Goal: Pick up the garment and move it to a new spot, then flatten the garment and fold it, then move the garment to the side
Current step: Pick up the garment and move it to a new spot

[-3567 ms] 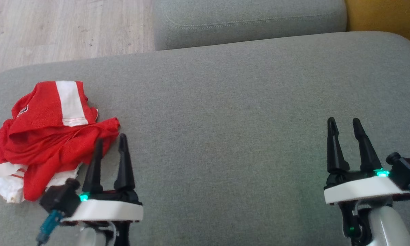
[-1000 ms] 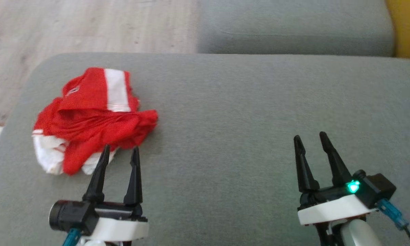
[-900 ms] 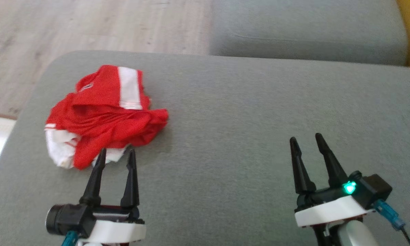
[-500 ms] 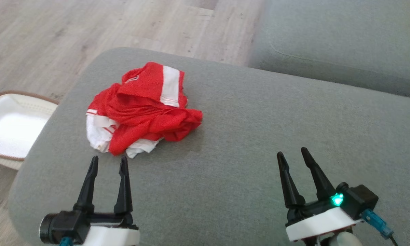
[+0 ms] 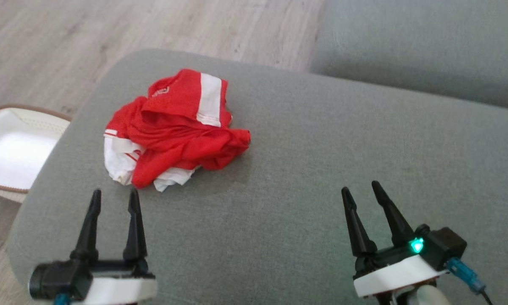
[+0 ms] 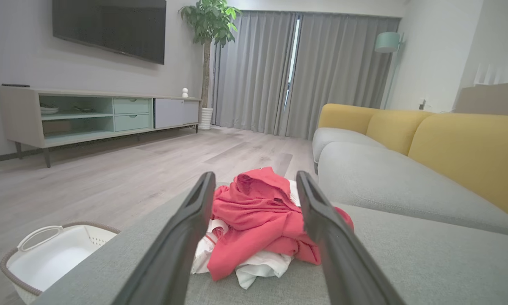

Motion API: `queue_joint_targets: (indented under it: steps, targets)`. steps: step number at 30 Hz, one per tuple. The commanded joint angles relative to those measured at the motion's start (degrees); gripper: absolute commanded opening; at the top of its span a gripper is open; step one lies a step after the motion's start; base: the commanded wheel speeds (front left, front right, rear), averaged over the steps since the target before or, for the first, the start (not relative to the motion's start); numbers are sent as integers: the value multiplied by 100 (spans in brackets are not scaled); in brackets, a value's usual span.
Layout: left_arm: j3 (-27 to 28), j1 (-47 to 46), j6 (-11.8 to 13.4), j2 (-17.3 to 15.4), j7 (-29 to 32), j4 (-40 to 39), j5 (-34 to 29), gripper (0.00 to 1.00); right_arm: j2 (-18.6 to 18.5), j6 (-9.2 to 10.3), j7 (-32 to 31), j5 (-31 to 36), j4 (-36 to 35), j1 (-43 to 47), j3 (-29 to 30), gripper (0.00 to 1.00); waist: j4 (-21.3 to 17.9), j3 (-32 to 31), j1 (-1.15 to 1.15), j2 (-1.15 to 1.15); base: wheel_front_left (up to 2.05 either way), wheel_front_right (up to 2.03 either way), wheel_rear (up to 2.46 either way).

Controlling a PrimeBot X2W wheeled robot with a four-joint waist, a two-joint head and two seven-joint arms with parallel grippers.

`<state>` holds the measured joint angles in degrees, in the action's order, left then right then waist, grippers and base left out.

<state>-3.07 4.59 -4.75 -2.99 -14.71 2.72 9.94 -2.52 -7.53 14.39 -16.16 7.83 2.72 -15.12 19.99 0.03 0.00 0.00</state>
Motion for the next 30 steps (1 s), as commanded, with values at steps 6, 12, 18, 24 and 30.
queue_joint_targets:
  steps: [6,12,18,24,30]
  targets:
    - [339,-1330,-211,-413,-29,47,-254,100,-36,4,61,258,-390,-576,148,100,-385,771,0,0,0,0,0]
    - [-458,-3125,-269,-1384,460,1416,10,100,-36,4,61,601,-600,-863,491,100,-579,1409,0,0,0,0,0]
    - [-1543,-4762,-272,-2324,1703,2509,918,100,-36,4,61,782,-862,-1094,714,100,-853,1972,0,0,0,0,0]
    - [-2385,-5653,-273,-2738,2682,3330,1895,100,-36,4,61,844,-1000,-1253,771,100,-1079,2331,0,0,0,0,0]
    - [-2848,-6050,-273,-2945,3007,4007,2454,100,-36,4,61,881,-1049,-1348,746,100,-1260,2510,0,0,0,0,0]
